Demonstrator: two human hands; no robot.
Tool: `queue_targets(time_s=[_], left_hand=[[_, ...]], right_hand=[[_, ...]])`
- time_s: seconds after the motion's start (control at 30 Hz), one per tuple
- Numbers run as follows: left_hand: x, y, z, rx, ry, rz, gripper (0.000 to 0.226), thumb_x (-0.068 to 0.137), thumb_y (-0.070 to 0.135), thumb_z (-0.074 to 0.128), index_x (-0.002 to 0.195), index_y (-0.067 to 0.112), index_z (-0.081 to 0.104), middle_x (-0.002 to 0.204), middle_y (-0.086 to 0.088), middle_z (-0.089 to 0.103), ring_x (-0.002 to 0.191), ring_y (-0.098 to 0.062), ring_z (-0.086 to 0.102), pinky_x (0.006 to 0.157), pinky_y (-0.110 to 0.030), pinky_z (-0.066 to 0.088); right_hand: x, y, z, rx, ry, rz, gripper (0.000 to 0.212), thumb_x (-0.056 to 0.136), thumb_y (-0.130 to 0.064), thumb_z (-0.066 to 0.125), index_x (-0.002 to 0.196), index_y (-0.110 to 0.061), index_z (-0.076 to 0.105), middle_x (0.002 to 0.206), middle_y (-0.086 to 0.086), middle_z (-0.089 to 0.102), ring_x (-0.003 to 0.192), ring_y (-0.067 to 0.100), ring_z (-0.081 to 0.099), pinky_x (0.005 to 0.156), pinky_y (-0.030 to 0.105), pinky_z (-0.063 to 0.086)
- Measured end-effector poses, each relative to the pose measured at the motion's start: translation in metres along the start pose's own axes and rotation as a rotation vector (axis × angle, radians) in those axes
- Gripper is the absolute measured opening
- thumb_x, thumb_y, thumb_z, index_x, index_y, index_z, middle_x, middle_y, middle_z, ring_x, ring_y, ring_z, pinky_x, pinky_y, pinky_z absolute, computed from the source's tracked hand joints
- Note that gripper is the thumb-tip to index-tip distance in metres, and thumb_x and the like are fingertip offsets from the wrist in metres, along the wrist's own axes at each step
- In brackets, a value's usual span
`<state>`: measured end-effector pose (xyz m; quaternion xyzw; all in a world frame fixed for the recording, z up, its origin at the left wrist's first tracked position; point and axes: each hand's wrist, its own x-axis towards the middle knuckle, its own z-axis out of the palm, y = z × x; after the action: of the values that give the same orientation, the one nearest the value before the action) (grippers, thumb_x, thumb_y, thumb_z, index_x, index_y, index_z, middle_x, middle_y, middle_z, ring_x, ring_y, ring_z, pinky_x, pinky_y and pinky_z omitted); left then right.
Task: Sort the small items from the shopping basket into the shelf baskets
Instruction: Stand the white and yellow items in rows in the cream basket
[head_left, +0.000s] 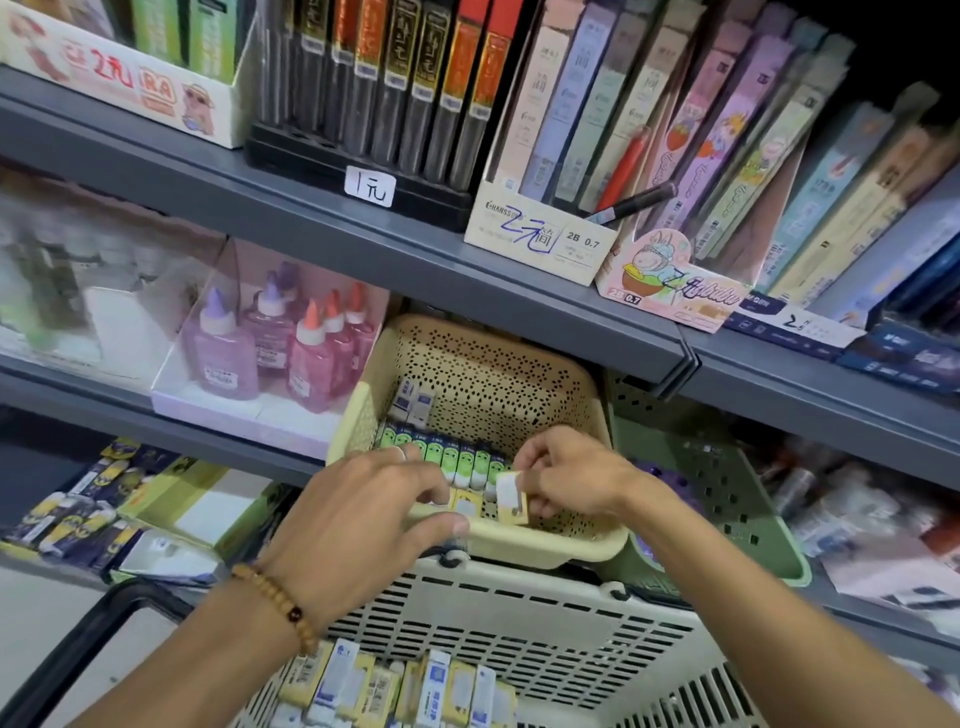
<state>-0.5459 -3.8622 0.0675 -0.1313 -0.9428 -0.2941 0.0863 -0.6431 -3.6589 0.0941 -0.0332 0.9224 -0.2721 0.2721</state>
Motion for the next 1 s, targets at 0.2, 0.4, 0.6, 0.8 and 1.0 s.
queue_targets(time_s=[0.2, 0.4, 0.6, 0.8, 1.0], left_hand=[[0.001, -0.008, 0.007, -0.008, 0.024, 0.014, 0.040, 0.075, 0.068, 0.046, 0.090, 0.037, 0.065, 0.074, 0.026, 0.042, 0.070, 0.009, 0.042, 0.060, -0.010, 0.029], [0.001, -0.010, 0.007, -0.012, 0.022, 0.016, 0.039, 0.074, 0.070, 0.044, 0.086, 0.037, 0.063, 0.073, 0.026, 0.042, 0.068, 0.010, 0.043, 0.056, -0.009, 0.029], [0.001, -0.010, 0.007, -0.004, 0.027, 0.017, 0.036, 0.078, 0.067, 0.050, 0.091, 0.036, 0.064, 0.075, 0.025, 0.042, 0.071, 0.005, 0.042, 0.061, -0.013, 0.028], [0.000, -0.010, 0.006, -0.011, 0.033, 0.018, 0.030, 0.081, 0.062, 0.056, 0.091, 0.035, 0.065, 0.076, 0.022, 0.042, 0.074, -0.001, 0.043, 0.066, -0.017, 0.032], [-0.001, -0.009, 0.006, -0.033, 0.034, 0.018, 0.029, 0.083, 0.061, 0.055, 0.093, 0.035, 0.065, 0.083, 0.021, 0.050, 0.080, 0.000, 0.047, 0.072, -0.016, 0.037]], right_hand=[[0.015, 0.001, 0.019, -0.224, -0.016, 0.066, 0.011, 0.090, -0.004, 0.063, 0.091, -0.005, 0.073, 0.080, -0.001, 0.070, 0.064, 0.005, 0.064, 0.052, 0.013, 0.049], [0.031, 0.005, 0.014, -0.230, 0.138, 0.087, 0.053, 0.090, -0.035, 0.065, 0.138, -0.018, 0.048, 0.104, 0.006, 0.071, 0.093, 0.018, 0.068, 0.090, 0.039, 0.055], [0.045, 0.004, 0.014, -0.286, -0.014, 0.123, 0.071, 0.086, -0.039, 0.071, 0.148, -0.030, 0.036, 0.132, 0.005, 0.059, 0.117, 0.022, 0.057, 0.099, 0.031, 0.045], [0.051, -0.001, 0.015, -0.306, -0.031, 0.156, 0.066, 0.087, -0.035, 0.071, 0.144, -0.022, 0.040, 0.114, 0.004, 0.066, 0.099, 0.019, 0.064, 0.088, 0.031, 0.051], [0.058, 0.000, 0.010, -0.219, -0.071, 0.232, 0.017, 0.091, -0.026, 0.069, 0.083, -0.011, 0.063, 0.073, 0.000, 0.064, 0.070, 0.014, 0.060, 0.080, 0.030, 0.055]])
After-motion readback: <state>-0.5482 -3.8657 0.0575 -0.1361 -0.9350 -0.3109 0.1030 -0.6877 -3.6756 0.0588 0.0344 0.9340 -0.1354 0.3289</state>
